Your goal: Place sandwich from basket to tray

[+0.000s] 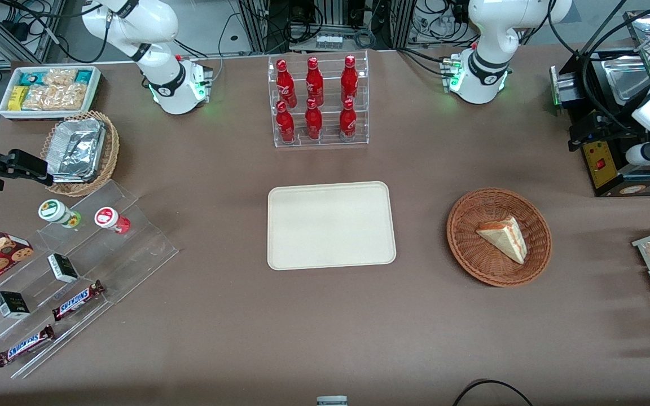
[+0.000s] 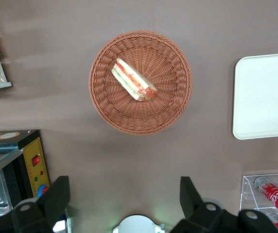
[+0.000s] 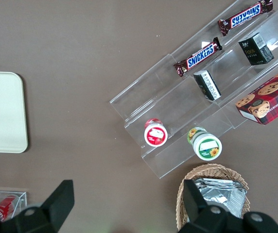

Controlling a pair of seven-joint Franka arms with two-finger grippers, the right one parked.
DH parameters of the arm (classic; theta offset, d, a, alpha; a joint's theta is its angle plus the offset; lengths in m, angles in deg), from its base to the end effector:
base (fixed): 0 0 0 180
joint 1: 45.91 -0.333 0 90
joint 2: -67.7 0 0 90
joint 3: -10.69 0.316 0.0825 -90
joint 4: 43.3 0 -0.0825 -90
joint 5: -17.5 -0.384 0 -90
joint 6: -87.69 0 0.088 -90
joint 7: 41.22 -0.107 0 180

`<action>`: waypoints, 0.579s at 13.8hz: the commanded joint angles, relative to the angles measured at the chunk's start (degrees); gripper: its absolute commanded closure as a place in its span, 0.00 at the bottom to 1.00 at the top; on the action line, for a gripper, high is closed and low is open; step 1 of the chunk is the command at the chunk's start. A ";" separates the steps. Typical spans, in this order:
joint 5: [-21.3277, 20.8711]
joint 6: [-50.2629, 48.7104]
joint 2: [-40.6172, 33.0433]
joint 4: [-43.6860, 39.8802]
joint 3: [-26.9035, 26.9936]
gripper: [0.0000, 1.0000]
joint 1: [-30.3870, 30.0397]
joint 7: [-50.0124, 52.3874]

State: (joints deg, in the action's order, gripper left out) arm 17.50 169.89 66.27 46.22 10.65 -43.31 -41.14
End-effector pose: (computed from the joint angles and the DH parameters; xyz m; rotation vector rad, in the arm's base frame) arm 0.5316 -0.0245 0.6307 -3.1342 0.0700 0.1612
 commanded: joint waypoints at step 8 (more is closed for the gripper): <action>-1.15 4.87 2.31 3.36 -0.13 0.00 -2.43 0.35</action>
State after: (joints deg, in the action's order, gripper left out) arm 16.74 171.45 68.50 46.83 10.86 -44.48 -41.06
